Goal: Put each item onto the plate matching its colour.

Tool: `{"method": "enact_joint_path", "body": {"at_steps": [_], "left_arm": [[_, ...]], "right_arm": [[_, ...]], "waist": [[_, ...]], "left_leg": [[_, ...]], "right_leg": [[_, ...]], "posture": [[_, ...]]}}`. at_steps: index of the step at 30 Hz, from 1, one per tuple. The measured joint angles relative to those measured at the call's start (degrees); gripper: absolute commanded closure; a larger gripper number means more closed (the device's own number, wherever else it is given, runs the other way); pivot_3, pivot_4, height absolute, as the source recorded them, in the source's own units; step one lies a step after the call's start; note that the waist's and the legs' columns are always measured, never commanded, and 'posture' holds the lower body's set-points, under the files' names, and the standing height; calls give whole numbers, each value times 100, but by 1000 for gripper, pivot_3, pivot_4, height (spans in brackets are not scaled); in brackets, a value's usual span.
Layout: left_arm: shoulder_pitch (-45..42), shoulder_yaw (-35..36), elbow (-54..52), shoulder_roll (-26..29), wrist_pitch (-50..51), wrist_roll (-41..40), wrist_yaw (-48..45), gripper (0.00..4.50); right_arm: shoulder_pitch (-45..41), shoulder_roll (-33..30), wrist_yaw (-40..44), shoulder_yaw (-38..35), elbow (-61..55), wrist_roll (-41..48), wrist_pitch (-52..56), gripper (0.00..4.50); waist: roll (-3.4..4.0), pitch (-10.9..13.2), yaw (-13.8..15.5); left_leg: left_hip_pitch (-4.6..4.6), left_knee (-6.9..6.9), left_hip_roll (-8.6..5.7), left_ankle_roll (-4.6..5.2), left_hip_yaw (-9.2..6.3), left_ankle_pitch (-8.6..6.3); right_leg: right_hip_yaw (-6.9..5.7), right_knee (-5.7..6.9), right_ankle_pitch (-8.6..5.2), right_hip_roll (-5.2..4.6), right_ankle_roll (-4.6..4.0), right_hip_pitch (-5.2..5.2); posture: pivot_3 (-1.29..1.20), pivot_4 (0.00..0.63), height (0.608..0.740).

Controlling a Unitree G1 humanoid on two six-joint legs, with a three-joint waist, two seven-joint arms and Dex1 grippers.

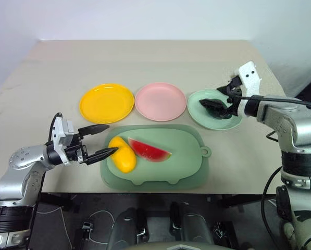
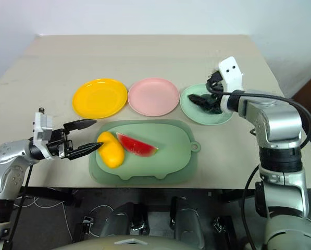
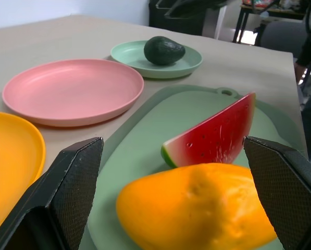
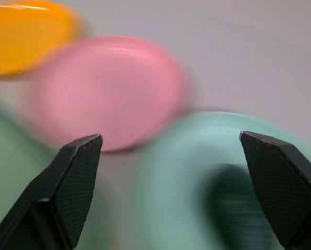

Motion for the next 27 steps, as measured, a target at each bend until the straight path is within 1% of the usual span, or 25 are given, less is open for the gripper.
{"method": "enact_joint_path", "body": {"at_steps": [2, 7, 13, 20, 23, 27], "left_arm": [[-80, -8, 9, 0, -1, 5, -9, 0], [-132, -26, 115, -14, -4, 80, -14, 0], [-301, -161, 174, -133, -10, 117, -30, 0], [-392, -228, 263, -180, -16, 155, -62, 0], [-403, -239, 261, -218, -16, 168, -54, 0], [-398, -240, 227, -228, -9, 170, -7, 0]], "right_arm": [[69, 32, 2, 137, -396, 245, 283, 22], [232, 146, -57, 261, -884, 770, 897, 22], [-35, 699, -315, 562, -1154, 1299, 1765, 22], [-286, 1013, -548, 1319, -618, 1313, 1921, 22], [-479, 1073, -587, 1743, -297, 1204, 1914, 22], [-575, 1122, -594, 2091, -39, 1106, 1902, 22]], "waist": [[0, 0, 1], [-1, -1, 21], [-4, -2, 7], [-5, -3, 3], [-5, -3, -2], [-5, -3, 1]], "left_leg": [[0, 0, -1, 0, 0, 0], [-1, 0, -3, 1, 0, -1], [1, 0, -2, 1, 0, -1], [1, 1, -3, 1, 2, 0], [1, 1, -3, 1, 2, 0], [1, 1, -3, 1, 2, 0]], "right_leg": [[0, -2, -1, -1, -2, 2], [0, -8, -4, -2, -8, 5], [0, -5, 1, 0, -3, 6], [-1, -5, 2, 0, -1, 7], [-1, -4, 2, 1, -1, 6], [-2, -4, 3, 1, 0, 6]], "posture": [[0, 150, 696], [0, 150, 696], [0, 150, 696], [0, 150, 696], [0, 150, 696], [0, 150, 696]]}}
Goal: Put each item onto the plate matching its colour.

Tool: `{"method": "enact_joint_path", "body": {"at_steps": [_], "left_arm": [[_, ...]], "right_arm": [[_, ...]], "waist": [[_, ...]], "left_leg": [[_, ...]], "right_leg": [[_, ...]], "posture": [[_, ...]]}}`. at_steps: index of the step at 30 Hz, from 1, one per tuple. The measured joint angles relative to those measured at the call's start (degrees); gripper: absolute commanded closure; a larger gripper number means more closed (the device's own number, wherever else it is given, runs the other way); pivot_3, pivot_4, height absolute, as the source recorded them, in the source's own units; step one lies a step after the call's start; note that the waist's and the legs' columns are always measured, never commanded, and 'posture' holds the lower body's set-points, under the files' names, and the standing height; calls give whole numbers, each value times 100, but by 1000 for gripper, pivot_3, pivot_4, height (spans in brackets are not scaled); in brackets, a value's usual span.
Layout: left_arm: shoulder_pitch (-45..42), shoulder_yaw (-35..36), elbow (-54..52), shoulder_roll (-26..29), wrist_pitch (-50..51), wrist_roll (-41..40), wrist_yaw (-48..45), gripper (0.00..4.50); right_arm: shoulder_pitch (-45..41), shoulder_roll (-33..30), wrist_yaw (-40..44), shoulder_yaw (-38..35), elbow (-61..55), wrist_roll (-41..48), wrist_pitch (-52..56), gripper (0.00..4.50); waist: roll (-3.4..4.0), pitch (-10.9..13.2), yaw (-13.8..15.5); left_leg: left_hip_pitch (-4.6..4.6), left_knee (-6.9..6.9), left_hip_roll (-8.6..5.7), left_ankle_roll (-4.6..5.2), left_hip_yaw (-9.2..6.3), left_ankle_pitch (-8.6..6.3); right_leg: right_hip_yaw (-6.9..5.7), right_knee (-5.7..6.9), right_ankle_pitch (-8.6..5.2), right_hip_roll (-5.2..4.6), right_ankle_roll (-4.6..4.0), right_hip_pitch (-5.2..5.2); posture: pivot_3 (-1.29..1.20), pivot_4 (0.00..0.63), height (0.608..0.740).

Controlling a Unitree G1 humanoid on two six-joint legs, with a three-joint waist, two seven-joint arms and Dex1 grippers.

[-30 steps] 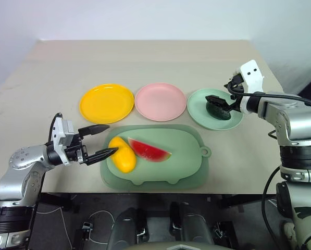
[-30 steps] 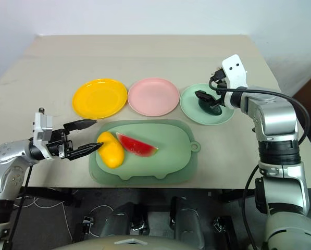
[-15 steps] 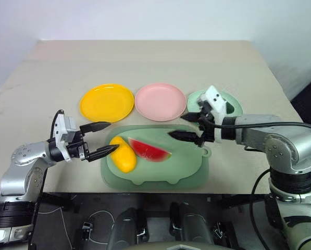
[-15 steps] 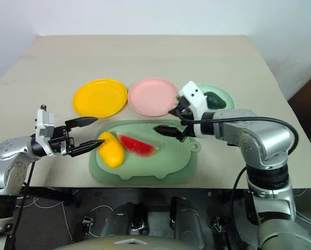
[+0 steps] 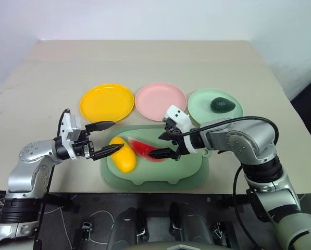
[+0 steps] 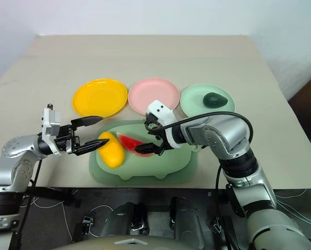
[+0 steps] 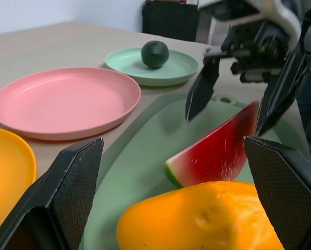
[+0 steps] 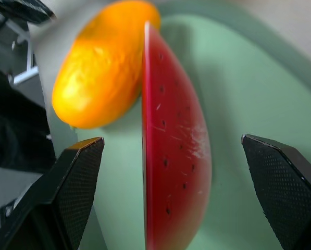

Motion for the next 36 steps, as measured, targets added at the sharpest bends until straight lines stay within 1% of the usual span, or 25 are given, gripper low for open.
{"method": "enact_joint_path", "body": {"at_steps": [4, 11, 20, 29, 32, 35, 36], "left_arm": [[3, 0, -34, 1, 6, 0, 55, 0], [3, 0, -44, -3, 55, -13, 87, 0], [4, 1, -48, -9, 134, -49, 109, 0], [21, 5, -49, 0, 133, -49, 70, 0], [23, 6, -48, 7, 132, -49, 59, 0], [24, 7, -48, 17, 129, -48, 55, 0], [25, 8, -47, 21, 128, -48, 54, 0]], "right_arm": [[-164, 17, 5, 306, 197, -127, -64, 22], [-442, 72, 48, 1060, 628, -562, -468, 22], [-593, 101, 187, 1523, 735, -956, -854, 22], [-711, 97, 299, 1824, 737, -1314, -1003, 22], [-730, 92, 333, 1894, 737, -1427, -1037, 622], [-739, 87, 380, 1933, 741, -1519, -1078, 1620], [-751, 80, 425, 1931, 739, -1519, -1089, 1880]], "waist": [[0, 0, -3], [0, 0, -4], [-3, -2, -10], [-4, -4, -10], [-4, -4, -10], [-4, -4, -9], [-6, -5, -9]], "left_leg": [[1, 0, 0, 0, 0, 0], [0, 0, 0, 0, 2, 0], [2, 0, 1, -1, 2, 0], [4, 0, 1, -2, 2, 1], [4, 0, 1, -2, 2, 1], [4, 0, 1, -2, 2, 1], [4, 0, 1, -2, 2, 1]], "right_leg": [[0, 1, 0, 0, 0, 0], [0, 3, 0, 1, 1, -1], [0, 4, 0, 1, 1, 0], [0, 4, 0, 0, 1, 0], [0, 4, 0, 0, 0, 0], [0, 4, 0, -1, 0, 0], [0, 4, 0, 0, 0, 1]], "posture": [[0, 150, 696], [0, 150, 696], [0, 150, 696], [0, 150, 696], [0, 150, 696], [0, 150, 696], [0, 150, 696]]}}
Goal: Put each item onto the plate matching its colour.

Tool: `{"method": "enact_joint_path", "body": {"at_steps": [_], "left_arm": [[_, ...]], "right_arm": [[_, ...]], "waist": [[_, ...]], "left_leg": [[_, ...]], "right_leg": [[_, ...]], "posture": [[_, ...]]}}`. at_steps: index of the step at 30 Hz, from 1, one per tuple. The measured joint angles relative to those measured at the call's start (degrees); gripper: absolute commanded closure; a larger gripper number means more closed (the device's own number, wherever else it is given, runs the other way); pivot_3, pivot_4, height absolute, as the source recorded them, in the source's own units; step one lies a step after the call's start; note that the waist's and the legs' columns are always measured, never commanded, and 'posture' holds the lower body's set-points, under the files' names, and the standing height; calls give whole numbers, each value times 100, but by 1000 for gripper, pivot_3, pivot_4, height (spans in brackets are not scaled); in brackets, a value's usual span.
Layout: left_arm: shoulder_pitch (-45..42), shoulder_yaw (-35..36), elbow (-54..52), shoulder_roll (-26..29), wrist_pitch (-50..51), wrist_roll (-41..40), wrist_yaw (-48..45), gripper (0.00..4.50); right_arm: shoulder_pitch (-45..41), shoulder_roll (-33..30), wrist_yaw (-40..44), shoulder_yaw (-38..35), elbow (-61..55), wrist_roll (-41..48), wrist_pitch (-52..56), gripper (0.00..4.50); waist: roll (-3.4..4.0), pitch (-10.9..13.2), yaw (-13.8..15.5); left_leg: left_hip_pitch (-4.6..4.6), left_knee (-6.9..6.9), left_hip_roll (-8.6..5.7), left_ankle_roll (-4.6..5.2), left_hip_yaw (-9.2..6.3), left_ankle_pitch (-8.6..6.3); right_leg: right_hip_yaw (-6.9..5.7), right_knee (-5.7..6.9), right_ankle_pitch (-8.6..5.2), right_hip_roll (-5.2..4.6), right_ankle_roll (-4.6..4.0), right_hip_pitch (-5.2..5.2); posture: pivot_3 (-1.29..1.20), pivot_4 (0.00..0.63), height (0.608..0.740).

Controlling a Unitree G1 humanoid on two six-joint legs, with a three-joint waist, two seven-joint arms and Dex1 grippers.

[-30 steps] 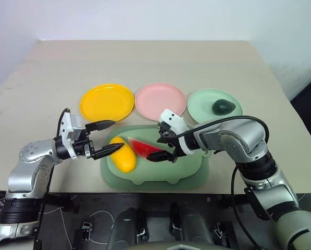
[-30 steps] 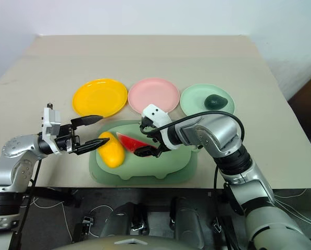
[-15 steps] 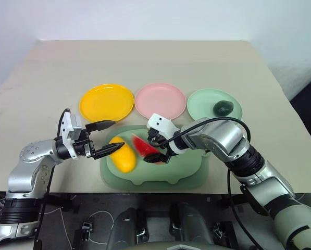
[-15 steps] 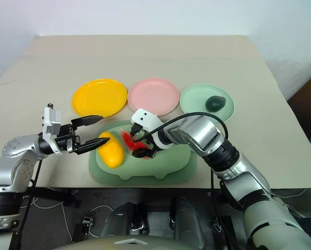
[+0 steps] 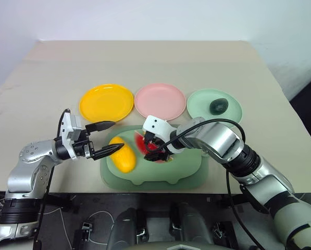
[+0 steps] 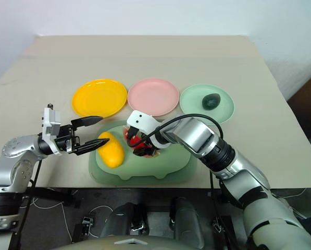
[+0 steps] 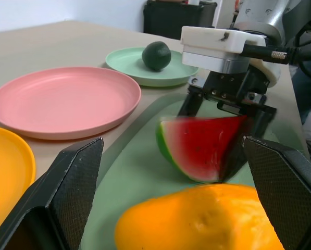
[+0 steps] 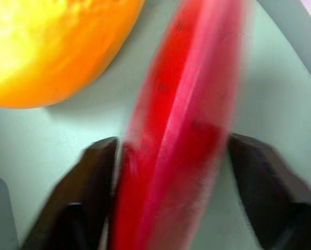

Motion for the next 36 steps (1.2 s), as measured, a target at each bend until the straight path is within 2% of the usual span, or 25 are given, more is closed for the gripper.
{"method": "enact_joint_path", "body": {"at_steps": [14, 22, 27, 36], "left_arm": [[-1, 0, -1, 0, -5, 1, 6, 0], [-3, 25, -90, 32, 144, -28, 31, 0], [-19, 62, -161, 100, 255, -137, -1, 0], [4, 158, -211, 155, 180, -128, 68, 0]], "right_arm": [[0, -17, 182, -18, 33, -157, -117, 1962], [-352, -324, 280, -951, 233, -184, -390, 1963], [-900, -61, 307, -1211, 1546, -343, -937, 1963], [-2311, 1091, 170, -1657, 5287, -958, -2765, 1963]], "waist": [[0, 0, 4], [0, 0, 3], [1, 1, -10], [2, 2, -23]], "left_leg": [[-1, 0, 0, 0, 0, 0], [-6, 0, 1, 0, 0, 0], [-6, -1, 2, 0, 8, 1], [-8, 0, -2, 0, 35, 2]], "right_leg": [[0, 0, 0, -1, -1, -2], [0, -1, 0, 1, 0, -8], [1, 9, 0, 3, 1, -13], [17, 60, -2, 3, 3, -46]], "posture": [[0, 150, 696], [0, 150, 696], [0, 150, 696], [0, 150, 696]]}}
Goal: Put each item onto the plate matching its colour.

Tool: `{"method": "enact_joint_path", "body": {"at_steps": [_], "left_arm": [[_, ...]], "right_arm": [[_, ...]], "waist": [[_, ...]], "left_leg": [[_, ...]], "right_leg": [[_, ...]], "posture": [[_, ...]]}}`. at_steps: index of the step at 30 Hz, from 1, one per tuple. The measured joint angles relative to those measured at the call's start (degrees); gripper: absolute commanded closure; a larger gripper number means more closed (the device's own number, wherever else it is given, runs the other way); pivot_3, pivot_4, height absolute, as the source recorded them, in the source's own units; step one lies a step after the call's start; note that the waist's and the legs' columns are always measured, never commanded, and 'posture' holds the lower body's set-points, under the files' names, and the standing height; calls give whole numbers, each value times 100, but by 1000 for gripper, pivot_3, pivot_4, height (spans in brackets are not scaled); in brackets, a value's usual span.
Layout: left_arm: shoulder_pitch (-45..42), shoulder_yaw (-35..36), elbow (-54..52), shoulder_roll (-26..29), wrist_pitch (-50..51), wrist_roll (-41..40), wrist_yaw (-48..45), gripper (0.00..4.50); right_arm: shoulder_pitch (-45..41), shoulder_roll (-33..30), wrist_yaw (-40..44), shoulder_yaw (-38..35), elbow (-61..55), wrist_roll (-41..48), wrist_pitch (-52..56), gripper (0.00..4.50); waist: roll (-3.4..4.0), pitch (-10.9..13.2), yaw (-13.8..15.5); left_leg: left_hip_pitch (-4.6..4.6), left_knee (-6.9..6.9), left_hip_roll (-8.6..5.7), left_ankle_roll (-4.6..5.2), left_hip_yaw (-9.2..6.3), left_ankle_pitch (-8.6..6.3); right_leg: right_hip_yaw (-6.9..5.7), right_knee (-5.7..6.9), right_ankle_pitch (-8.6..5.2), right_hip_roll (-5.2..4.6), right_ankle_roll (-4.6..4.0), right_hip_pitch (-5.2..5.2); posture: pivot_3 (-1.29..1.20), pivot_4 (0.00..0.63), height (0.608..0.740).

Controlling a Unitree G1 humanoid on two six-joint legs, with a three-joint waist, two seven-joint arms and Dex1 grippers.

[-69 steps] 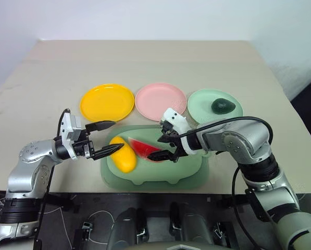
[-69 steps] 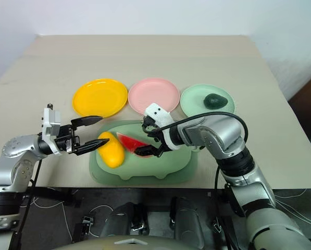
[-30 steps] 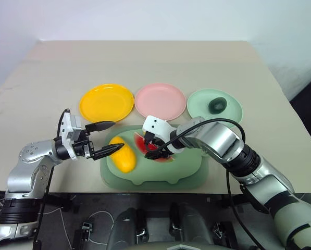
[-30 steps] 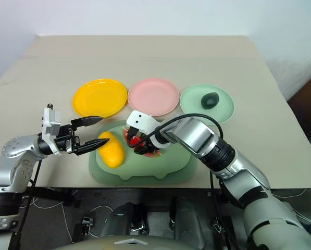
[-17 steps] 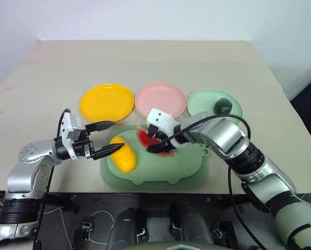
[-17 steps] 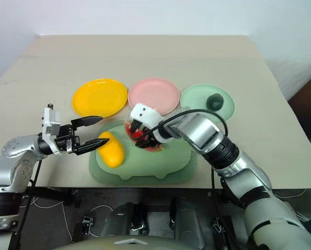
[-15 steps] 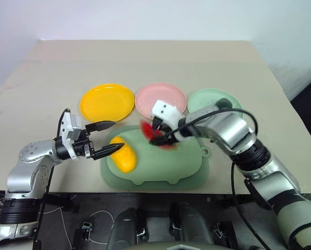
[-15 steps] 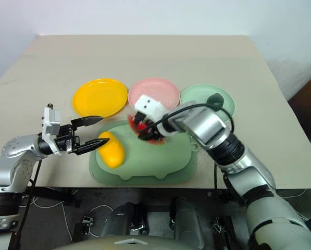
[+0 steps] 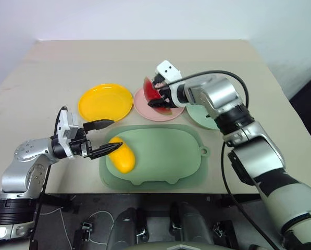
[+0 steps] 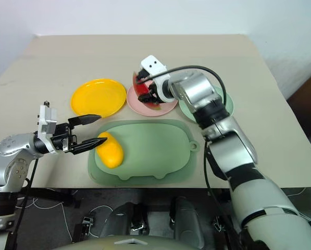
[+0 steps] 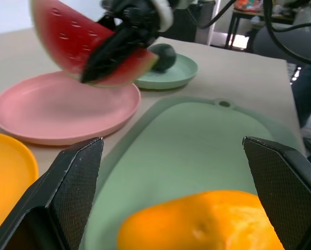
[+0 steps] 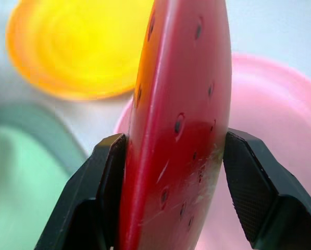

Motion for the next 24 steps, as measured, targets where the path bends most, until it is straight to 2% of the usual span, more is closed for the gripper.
{"method": "enact_joint_path", "body": {"at_steps": [7, 13, 19, 24], "left_arm": [[-79, 85, 83, -149, -161, 23, 217, 0], [-225, 78, 186, -262, -220, 100, 336, 0], [-217, 76, 238, -300, -304, 120, 332, 0], [-193, 74, 238, -299, -310, 122, 310, 0]], "right_arm": [[-484, 640, -375, -373, 2138, -459, -1209, 1963], [-493, 907, -556, -616, 2751, -704, -1553, 1963], [-495, 965, -797, -859, 2921, -917, -1754, 29], [-518, 964, -900, -1019, 2930, -1047, -1833, 29]], "waist": [[0, 0, -2], [1, 0, -47], [1, 0, -134], [1, 1, -137]], "left_leg": [[1, 1, 0, -2, 0, 1], [0, 1, 0, -3, -1, 2], [1, 1, 1, -5, -3, 3], [1, 1, 1, -5, -4, 4]], "right_leg": [[2, 10, -1, 0, 1, -3], [3, 13, -1, -1, 1, -4], [6, 16, -1, -2, 1, -4], [7, 17, -2, -1, 2, -4]], "posture": [[0, 150, 696], [0, 150, 696], [0, 150, 696], [0, 150, 696]]}}
